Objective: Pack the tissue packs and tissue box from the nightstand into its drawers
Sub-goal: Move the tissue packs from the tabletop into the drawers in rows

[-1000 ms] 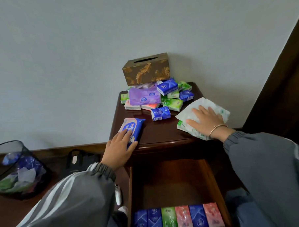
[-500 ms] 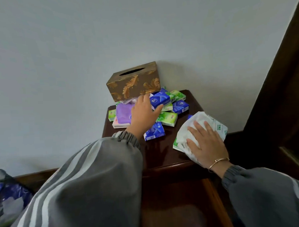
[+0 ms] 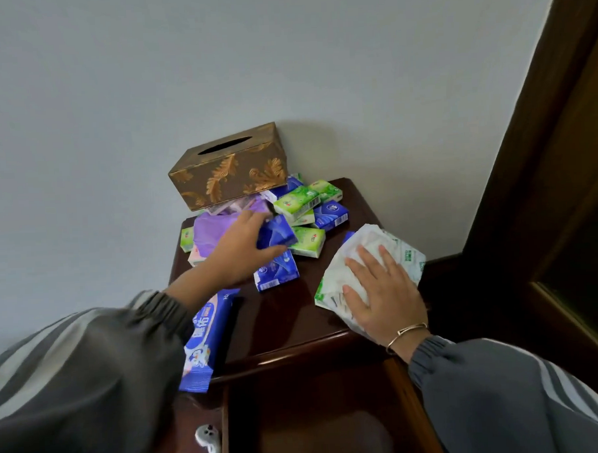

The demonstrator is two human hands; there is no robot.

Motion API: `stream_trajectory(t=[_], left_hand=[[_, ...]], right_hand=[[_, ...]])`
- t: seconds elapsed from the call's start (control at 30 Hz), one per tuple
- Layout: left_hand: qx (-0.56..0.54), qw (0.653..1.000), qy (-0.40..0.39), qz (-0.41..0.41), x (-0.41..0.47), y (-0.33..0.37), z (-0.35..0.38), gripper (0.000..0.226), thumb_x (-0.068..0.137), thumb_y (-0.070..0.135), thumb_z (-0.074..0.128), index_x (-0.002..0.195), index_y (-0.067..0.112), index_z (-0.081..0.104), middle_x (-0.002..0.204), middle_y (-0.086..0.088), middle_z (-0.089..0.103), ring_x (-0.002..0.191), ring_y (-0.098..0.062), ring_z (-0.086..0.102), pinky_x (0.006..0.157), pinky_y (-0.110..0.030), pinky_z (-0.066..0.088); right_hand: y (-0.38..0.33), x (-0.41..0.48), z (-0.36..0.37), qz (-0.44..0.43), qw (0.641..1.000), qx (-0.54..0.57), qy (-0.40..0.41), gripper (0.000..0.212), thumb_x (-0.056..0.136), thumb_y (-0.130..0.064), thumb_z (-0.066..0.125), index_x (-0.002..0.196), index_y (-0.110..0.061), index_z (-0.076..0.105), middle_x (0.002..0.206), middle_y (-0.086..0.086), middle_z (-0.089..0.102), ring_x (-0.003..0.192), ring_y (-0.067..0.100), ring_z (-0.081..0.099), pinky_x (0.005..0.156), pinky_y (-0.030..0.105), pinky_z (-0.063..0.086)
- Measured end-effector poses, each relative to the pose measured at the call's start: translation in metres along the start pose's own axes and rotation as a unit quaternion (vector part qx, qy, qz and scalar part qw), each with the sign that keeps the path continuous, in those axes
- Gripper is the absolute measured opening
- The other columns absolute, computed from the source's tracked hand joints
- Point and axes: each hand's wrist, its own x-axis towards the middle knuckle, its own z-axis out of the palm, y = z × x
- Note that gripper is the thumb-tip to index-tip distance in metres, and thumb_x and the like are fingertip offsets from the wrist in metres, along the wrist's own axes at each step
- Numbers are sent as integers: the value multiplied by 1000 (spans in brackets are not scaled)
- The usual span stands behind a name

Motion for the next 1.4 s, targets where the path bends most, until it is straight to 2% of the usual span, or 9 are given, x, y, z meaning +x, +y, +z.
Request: stream_trajectory(t=[0.13,0.27,0.53,0.63,0.77,0.93,1.07,1.2,1.4], left_hand=[[97,991,-90,3,-17,-4,21,67,82,42,68,135,11,43,128,-10,46,119,-28,47,101,-39,38],[198,977,-70,-20,-11,4,40,67,76,54,65,122,11,42,123,-8,50,117,-30,49,97,-43,35],[189,979,-21,-70,-10,12,58,65,78,55,62,121,10,42,122,-7,56,117,-30,50,98,-44,31],[149,984,55,-81,-25,14,55,63,80,54,62,123,11,45,122,-7,56,116,-30,50,96,-42,33],[-45,977,169,-125,-60,17,41,53,76,45,72,106,8,50,105,-10,60,99,-32,55,80,-41,42],[-167,957,188,-141,-119,12,38,49,73,40,76,106,14,51,98,-1,58,88,-21,56,73,-33,44],[-180,953,193,-146,-150,-1,38,45,73,38,77,104,18,50,95,4,57,86,-17,57,72,-29,44],[-183,950,204,-151,-163,-10,33,45,74,40,77,104,24,48,96,8,56,86,-12,56,71,-25,42],[-213,940,212,-162,-160,-14,35,45,75,40,76,105,22,48,100,4,58,89,-15,56,77,-32,47]], right_hand=[[1,0,0,-3,1000,-11,-8,56,88,-53,32,138,-29,43,152,-4,33,144,25,21,111,44,31],[1,0,-1,-7,1000,-14,-13,55,89,-52,34,138,-29,43,152,-4,32,144,25,19,113,43,28],[-3,-1,-6,-19,999,4,26,58,86,-50,29,130,-21,54,144,2,46,138,29,34,109,43,37],[-1,-1,-4,-25,999,2,27,60,87,-50,26,130,-20,54,144,1,46,139,27,31,111,40,33],[-1,-2,-4,-18,998,46,30,60,87,-51,24,129,-22,56,143,-5,46,140,21,29,110,36,33],[2,-4,-5,46,979,186,66,37,91,-38,53,127,-31,56,140,-13,49,137,2,28,97,25,34],[4,0,-15,10,966,254,35,39,88,-27,62,126,-20,58,139,-2,52,140,12,25,113,34,26],[3,3,-34,-20,983,177,46,39,87,-37,59,123,-21,60,135,-1,55,141,24,27,113,54,20],[-20,3,-62,-9,997,-28,-74,85,70,-81,42,139,-32,34,152,-2,28,143,26,18,112,51,20]])
